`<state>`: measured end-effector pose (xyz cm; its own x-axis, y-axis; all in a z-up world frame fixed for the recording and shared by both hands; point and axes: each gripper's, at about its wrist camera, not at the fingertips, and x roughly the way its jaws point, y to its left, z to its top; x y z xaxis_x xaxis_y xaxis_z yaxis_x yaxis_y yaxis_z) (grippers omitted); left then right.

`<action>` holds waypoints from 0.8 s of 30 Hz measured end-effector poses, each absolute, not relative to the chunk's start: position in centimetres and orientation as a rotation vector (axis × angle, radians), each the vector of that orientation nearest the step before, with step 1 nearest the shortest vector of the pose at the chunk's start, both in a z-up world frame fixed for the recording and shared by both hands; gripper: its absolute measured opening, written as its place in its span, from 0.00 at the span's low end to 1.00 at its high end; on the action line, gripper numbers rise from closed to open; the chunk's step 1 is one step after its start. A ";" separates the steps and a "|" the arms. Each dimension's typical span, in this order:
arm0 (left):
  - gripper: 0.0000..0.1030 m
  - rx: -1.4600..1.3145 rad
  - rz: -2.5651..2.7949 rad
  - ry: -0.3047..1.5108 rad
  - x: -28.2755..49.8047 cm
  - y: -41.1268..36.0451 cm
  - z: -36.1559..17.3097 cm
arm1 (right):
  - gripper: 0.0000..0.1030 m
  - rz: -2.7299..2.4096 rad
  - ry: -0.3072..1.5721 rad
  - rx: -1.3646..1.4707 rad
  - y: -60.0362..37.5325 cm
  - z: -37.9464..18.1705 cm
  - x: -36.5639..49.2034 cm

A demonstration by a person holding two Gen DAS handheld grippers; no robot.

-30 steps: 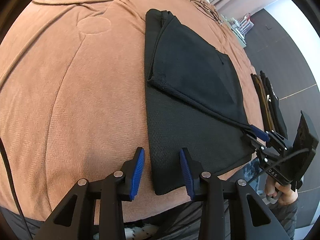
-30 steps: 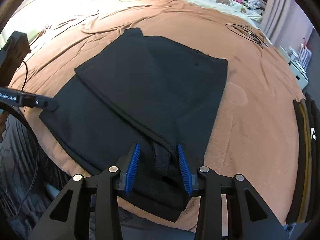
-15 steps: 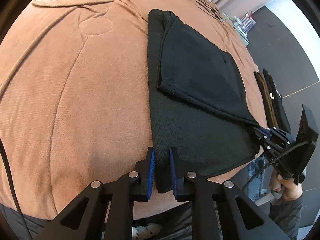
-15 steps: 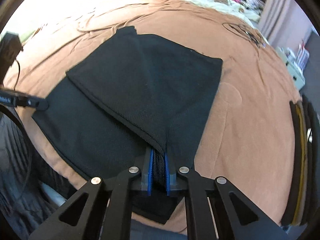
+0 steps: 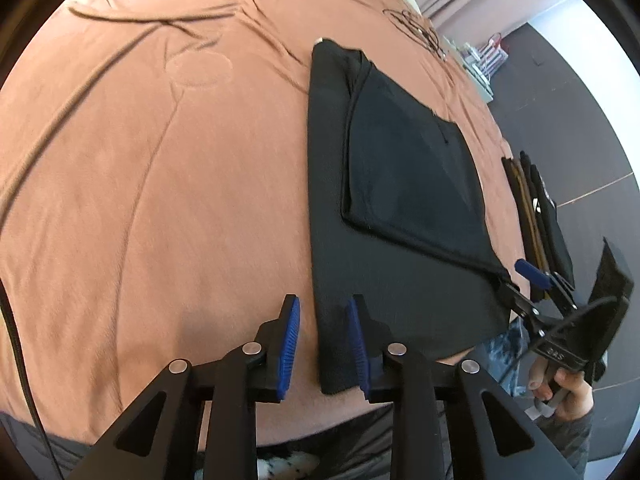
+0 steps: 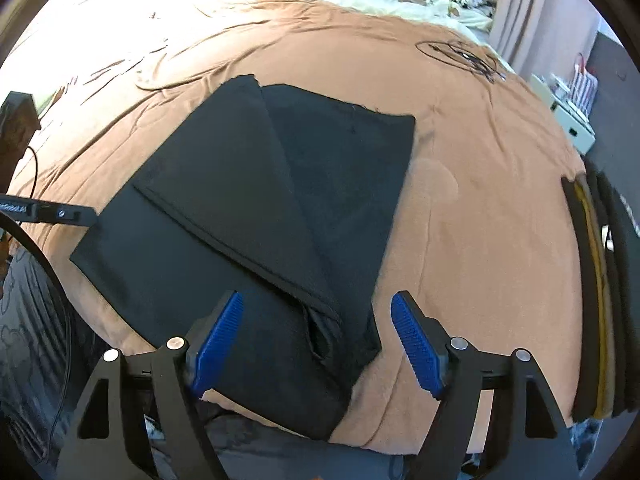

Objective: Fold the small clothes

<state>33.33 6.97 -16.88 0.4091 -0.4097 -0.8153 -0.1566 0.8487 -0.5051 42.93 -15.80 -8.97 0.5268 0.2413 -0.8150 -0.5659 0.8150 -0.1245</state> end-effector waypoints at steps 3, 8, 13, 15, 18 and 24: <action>0.26 -0.568 -0.175 1.154 33.9 7.1 -17.0 | 0.73 0.508 0.891 -0.448 -14.5 -9.1 42.8; 0.26 -0.518 -0.181 1.167 34.9 6.5 -17.5 | 0.73 0.546 0.897 -0.523 -11.6 -10.6 42.9; 0.26 -0.491 -0.190 1.161 36.0 6.4 -17.6 | 0.73 0.571 0.910 -0.572 -8.8 -11.6 43.5; 0.26 -0.494 -0.192 1.163 36.4 6.4 -17.8 | 0.73 0.569 0.920 -0.583 -8.0 -12.1 44.5; 0.26 -0.499 -0.193 1.162 36.8 6.6 -17.8 | 0.73 0.571 0.939 -0.561 -7.3 -12.2 46.1; 0.26 -0.487 -0.194 1.161 38.4 6.7 -17.3 | 0.73 0.522 0.958 -0.547 -7.5 -12.5 49.1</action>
